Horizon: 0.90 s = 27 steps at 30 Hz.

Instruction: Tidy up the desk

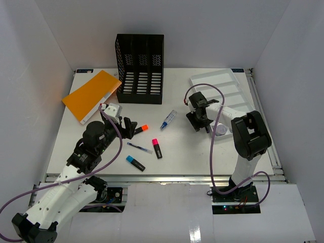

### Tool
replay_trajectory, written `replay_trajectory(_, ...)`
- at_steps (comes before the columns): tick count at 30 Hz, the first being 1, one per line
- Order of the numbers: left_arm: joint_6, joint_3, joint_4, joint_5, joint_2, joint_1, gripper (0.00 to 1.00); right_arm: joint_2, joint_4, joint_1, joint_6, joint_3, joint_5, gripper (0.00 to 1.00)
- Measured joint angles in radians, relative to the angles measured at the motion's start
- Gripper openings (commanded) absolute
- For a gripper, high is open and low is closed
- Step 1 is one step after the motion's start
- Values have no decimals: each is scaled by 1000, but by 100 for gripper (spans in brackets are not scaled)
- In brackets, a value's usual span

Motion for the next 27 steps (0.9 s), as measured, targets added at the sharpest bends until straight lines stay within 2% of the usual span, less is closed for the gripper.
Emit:
replay_trajectory(6, 0, 0, 0, 0, 0, 0, 84, 15, -16, -27, 16, 27, -76, 60)
replay_trajectory(16, 0, 0, 0, 0, 0, 0, 84, 15, -19, -37, 26, 31, -95, 60)
replay_trajectory(27, 0, 0, 0, 0, 0, 0, 84, -3, -29, -61, 40, 28, -184, 57)
